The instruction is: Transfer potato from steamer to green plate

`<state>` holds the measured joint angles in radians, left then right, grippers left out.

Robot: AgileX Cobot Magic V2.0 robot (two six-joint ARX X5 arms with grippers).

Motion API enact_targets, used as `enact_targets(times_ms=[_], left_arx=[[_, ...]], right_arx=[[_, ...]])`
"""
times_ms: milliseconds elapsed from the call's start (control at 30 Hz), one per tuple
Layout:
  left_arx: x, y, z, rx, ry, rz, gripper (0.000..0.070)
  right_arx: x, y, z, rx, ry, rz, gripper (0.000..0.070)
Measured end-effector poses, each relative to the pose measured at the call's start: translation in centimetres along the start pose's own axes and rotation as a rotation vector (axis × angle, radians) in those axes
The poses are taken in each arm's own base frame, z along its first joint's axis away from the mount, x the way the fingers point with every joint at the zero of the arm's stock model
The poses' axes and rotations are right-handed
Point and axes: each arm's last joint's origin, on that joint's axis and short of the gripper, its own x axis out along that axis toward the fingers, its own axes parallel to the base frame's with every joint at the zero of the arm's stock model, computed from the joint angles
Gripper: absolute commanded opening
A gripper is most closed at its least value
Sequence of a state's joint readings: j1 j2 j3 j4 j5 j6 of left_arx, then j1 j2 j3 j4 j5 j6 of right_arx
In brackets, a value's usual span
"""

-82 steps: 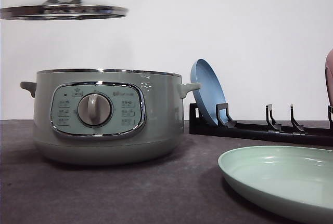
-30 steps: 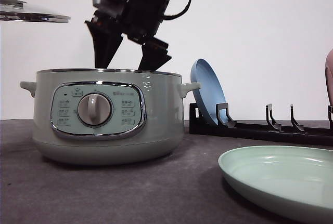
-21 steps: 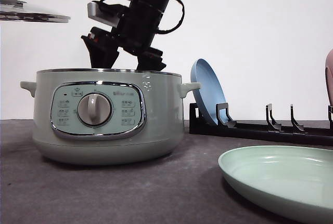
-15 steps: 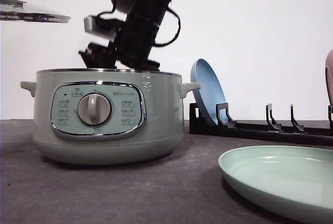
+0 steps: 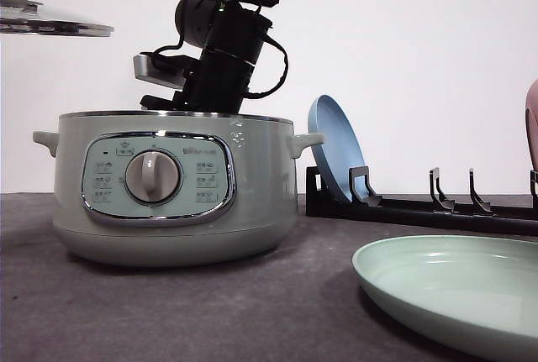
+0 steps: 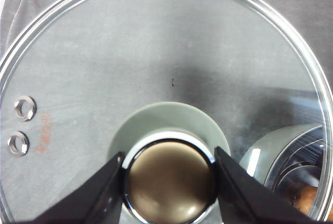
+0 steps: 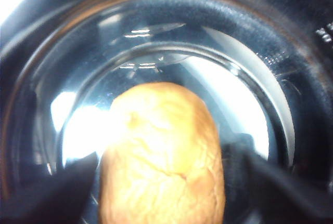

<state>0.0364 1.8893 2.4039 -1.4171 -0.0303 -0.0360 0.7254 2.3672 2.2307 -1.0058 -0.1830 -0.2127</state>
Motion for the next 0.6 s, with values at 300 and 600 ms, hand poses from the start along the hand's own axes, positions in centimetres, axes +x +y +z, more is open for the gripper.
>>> enact_targets(times_ms=[300, 600], left_arx=[[0.0, 0.0, 0.0, 0.0, 0.0, 0.0, 0.0], [0.0, 0.0, 0.0, 0.0, 0.0, 0.0, 0.0]], right_arx=[[-0.5, 0.0, 0.2, 0.012, -0.004, -0.001, 0.0247], [-6.2, 0.6, 1.0, 0.039, -0.005, -0.005, 0.0247]])
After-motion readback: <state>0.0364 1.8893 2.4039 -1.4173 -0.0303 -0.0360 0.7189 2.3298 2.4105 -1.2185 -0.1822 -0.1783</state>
